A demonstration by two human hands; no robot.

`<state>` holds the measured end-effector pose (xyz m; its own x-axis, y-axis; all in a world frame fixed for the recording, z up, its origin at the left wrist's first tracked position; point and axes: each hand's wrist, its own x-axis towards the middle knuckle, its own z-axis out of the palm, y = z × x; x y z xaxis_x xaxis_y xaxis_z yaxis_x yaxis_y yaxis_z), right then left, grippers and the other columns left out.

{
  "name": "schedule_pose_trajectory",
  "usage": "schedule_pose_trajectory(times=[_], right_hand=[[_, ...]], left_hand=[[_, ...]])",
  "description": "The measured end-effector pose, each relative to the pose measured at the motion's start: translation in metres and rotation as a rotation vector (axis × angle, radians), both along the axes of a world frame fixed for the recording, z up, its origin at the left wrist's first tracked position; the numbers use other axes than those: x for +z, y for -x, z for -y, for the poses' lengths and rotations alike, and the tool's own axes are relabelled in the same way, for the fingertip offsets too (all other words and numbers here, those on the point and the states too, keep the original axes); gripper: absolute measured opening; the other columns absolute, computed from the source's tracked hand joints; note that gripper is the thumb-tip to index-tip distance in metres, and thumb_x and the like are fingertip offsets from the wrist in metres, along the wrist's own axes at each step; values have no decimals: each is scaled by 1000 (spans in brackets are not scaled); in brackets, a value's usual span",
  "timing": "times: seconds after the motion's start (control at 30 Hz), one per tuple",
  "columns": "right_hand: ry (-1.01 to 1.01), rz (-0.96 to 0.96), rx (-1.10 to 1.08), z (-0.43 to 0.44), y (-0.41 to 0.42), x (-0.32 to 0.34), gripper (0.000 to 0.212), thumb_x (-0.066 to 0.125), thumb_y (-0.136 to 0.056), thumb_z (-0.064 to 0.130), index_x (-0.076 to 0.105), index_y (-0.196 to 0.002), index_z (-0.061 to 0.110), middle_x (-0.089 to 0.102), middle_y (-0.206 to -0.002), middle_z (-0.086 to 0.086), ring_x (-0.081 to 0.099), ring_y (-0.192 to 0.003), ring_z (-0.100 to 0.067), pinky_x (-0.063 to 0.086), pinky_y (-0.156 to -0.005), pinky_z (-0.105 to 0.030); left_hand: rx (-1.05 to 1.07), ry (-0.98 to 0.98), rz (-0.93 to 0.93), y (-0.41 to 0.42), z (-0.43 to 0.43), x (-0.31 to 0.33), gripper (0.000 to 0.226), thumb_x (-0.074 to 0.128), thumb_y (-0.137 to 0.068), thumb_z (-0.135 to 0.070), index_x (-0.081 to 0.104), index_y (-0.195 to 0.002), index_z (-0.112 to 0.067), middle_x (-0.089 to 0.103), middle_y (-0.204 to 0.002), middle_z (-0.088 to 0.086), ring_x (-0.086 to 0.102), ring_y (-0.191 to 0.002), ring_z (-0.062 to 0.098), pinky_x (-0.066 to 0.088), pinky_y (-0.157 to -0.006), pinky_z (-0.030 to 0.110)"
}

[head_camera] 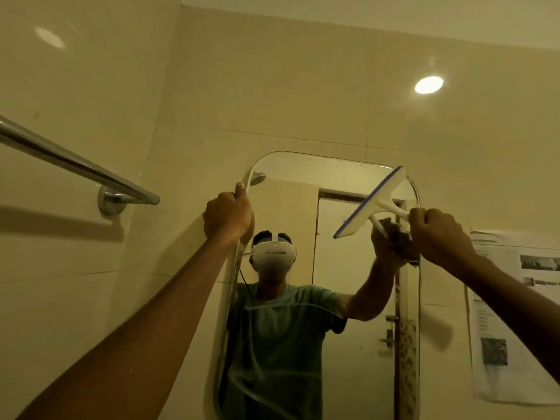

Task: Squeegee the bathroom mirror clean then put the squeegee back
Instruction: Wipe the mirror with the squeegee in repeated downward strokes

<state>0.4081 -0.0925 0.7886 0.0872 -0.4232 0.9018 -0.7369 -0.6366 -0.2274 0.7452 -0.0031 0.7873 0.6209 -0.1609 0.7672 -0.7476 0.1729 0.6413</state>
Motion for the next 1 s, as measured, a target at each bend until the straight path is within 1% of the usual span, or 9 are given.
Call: schedule_pose_trajectory(times=[0.1,0.2,0.33,0.43,0.57,0.7,0.77,0.87,1.0], right_hand=[[-8,-36,-42,-19,-4,13,56,26,-101,46,49,-62,13,50,-55,-7,44,-44,-18,37,-46,-25],[48,-47,31,-40,-18,44,77,20,-93,69,57,-63,8,51,-53,-7,47,-46,-21,40,-53,-31],[111,-60,159,-48,-40,59,48,31,-101,48,53,-80,11,53,-66,-6,48,-54,-19,41,-51,-31],[80,-79,174,-39,-40,43,35,29,-103,41,49,-88,17,56,-65,-6,52,-40,-11,43,-34,-21],[23,57,246,-26,-35,-13,32,31,-101,41,52,-95,17,59,-63,-2,59,-39,-3,41,-34,-11],[-88,107,201,-32,-33,-81,36,35,-99,42,57,-91,14,62,-61,0,62,-47,0,42,-37,-10],[-119,94,177,-44,-33,-71,41,33,-100,46,58,-86,16,61,-61,-2,57,-39,-3,41,-35,-13],[-38,122,132,-56,-39,-10,46,31,-102,44,57,-78,14,55,-54,-3,49,-31,-7,41,-32,-18],[-52,157,69,-56,-50,49,43,27,-103,40,55,-86,12,56,-63,-8,56,-44,-19,46,-39,-25]], left_hand=[[-5,-39,24,-3,-5,2,54,28,-99,-44,65,-85,-7,45,-57,-2,41,-52,9,24,-46,23],[-127,-36,-29,-9,-9,4,47,32,-97,-38,55,-66,-10,59,-67,5,51,-57,14,37,-50,25],[-367,29,-131,-16,-12,2,43,37,-91,-34,66,-79,-5,70,-79,15,67,-71,31,58,-69,41],[-447,38,-121,-20,-14,0,44,38,-92,-35,68,-80,-5,71,-73,13,68,-62,26,58,-59,34],[-336,30,-28,-17,-11,1,53,37,-96,-41,65,-78,1,69,-76,18,65,-70,33,54,-71,43],[-265,36,35,-14,-11,0,53,35,-98,-36,60,-68,1,60,-66,14,58,-67,30,49,-66,40],[-234,41,57,-13,-10,-2,53,34,-98,-34,54,-59,-5,53,-58,7,54,-63,27,44,-59,35],[-190,62,96,-11,-6,-3,51,34,-99,-34,50,-56,-11,49,-55,3,54,-68,27,42,-61,35],[-186,79,108,-14,-3,-4,52,34,-98,-33,48,-54,-11,48,-55,4,53,-74,30,39,-61,35]])
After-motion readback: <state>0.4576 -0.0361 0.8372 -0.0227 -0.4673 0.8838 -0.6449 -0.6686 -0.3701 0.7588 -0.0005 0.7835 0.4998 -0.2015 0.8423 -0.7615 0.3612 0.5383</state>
